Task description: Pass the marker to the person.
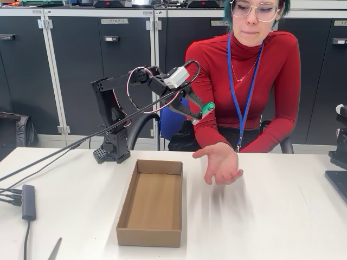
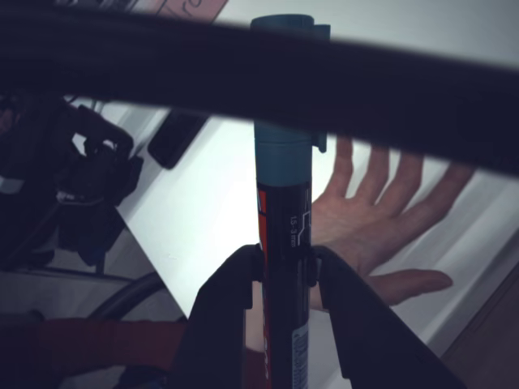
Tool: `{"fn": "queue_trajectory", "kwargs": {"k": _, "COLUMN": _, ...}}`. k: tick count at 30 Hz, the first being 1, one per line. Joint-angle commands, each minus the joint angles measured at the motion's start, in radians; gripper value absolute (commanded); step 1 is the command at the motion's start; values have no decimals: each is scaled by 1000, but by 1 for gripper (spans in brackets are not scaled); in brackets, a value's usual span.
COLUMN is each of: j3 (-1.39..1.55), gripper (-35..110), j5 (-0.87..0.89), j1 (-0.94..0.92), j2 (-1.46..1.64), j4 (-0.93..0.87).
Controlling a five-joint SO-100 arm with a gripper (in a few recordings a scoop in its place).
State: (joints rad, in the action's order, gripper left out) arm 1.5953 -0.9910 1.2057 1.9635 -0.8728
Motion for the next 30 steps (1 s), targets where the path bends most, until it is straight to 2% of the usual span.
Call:
{"fn": "queue_trajectory", "kwargs": {"k": 1, "j3": -126, "gripper": -5, "j5": -84, "j1": 126, "j2": -37, "j4": 49}}
{"fn": "queue_trajectory", "kwargs": {"k": 10, "j3": -216, "gripper": -5, "j5": -215, "j1": 224, "j2": -176, "j4": 176}}
{"fn": "queue_trajectory", "kwargs": {"k": 26, "j3": -196, "gripper": -5, "j5": -184, "j1": 218, "j2": -164, "j4": 172}}
{"fn": "queue_trajectory", "kwargs": {"k": 30, "j3": -190, "gripper": 11, "j5": -169, "j1": 215, "j2": -156, "j4": 176}}
